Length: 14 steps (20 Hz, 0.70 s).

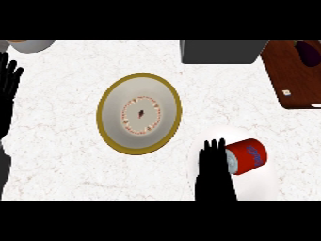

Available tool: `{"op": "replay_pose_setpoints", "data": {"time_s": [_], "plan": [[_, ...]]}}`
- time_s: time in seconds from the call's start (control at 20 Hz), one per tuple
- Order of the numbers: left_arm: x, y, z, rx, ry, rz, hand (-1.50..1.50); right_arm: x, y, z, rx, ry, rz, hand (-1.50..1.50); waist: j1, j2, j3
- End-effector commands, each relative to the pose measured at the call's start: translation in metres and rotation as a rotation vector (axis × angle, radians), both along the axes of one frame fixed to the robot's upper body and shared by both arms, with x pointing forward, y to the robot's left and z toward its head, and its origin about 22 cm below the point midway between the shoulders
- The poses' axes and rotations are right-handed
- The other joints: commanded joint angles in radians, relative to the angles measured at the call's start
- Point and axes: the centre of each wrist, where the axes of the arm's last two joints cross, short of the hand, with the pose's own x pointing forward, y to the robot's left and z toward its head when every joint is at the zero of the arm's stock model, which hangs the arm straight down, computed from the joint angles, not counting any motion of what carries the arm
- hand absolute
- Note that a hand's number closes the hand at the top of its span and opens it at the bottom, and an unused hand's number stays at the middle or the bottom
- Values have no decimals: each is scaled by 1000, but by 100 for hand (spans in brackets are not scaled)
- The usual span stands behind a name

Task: Pick the can from the plate and place it in the bowl

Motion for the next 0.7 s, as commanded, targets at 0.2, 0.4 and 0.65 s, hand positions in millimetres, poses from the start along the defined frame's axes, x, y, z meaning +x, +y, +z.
{"op": "replay_pose_setpoints", "data": {"time_s": [0.2,0.4,0.65], "plan": [[-8,-10,16,7,-7,-2,0,10,-3,7,49,37,40,-150,2,-2,0],[-13,2,-7,-8,-8,24,0,17,-8,-20,-14,43,11,-150,1,-1,0],[-24,25,-14,1,5,-2,0,30,-13,-32,-17,36,-10,-150,2,0,0]]}}
